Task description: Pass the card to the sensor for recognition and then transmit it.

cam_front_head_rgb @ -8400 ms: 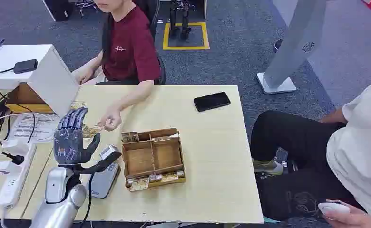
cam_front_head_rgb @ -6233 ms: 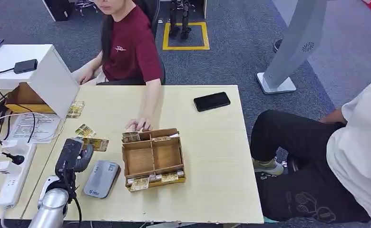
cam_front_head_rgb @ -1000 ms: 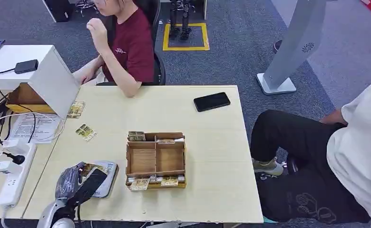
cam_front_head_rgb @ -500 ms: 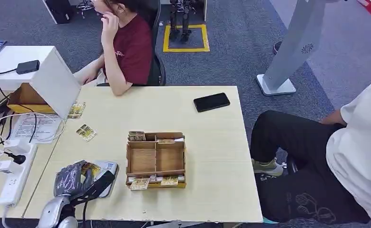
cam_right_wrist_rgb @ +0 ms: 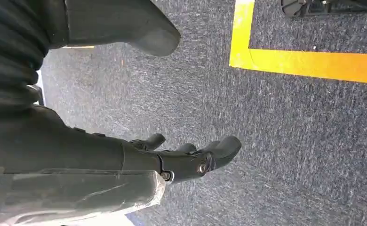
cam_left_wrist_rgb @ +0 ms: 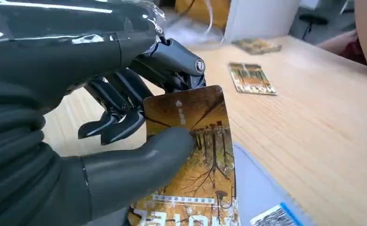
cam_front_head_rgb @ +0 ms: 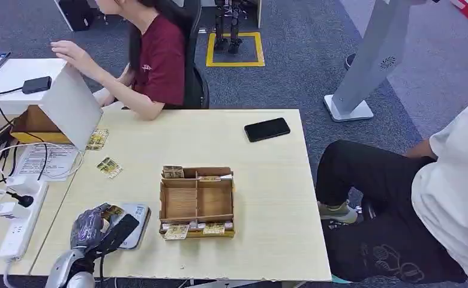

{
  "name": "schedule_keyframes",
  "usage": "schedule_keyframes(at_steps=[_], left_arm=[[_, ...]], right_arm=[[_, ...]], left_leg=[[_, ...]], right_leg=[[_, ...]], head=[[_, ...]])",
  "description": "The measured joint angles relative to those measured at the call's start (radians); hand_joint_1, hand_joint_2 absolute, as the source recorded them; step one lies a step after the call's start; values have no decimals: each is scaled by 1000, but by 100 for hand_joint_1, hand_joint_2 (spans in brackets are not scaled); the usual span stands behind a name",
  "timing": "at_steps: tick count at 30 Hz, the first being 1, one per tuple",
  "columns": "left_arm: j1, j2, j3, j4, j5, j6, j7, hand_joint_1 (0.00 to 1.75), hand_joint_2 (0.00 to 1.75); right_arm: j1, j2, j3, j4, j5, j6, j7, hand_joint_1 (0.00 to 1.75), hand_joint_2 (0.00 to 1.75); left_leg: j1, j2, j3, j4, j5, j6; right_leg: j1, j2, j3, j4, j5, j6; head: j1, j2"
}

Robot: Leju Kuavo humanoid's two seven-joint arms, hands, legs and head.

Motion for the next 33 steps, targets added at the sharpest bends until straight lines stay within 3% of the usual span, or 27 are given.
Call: schedule_keyframes(at_steps=[2,9,14,20,29,31,33], left_arm=[[11,-22,27,-15,146,-37,-60,175,175],[34,-97,100,-75,523,-150,-164,175,175],[46,-132,137,-117,651,-201,-173,175,175],[54,-175,178,-183,998,-274,-150,175,175],[57,-198,204,-216,1070,-228,-155,175,175],[54,-211,215,-217,1074,-181,-178,175,175],[47,-227,232,-219,1066,-93,-215,175,175]], right_arm=[[0,0,-2,0,0,-5,-3,0,175],[0,0,-11,2,-1,-22,-14,0,175],[0,0,-19,5,0,-26,-15,0,175],[0,0,-23,13,5,-42,-20,0,175],[-1,0,-24,23,9,-51,-12,0,175],[-1,0,-24,24,8,-52,-11,0,175],[-1,0,-24,25,9,-55,-8,0,175]], left_leg=[[0,0,0,0,0,0],[0,-1,-3,1,0,1],[0,-1,-4,1,0,0],[0,-1,-6,1,0,1],[0,-1,-7,1,0,1],[0,-1,-7,1,0,1],[0,-1,-7,1,0,1]], right_leg=[[0,0,0,0,0,0],[0,0,-3,0,0,0],[0,0,-4,0,0,0],[0,0,-6,0,0,0],[0,0,-7,0,0,0],[0,0,-7,0,0,0],[0,0,-8,0,0,0]], head=[[0,0],[0,0],[0,0],[0,0],[0,0],[0,0],[0,0]])
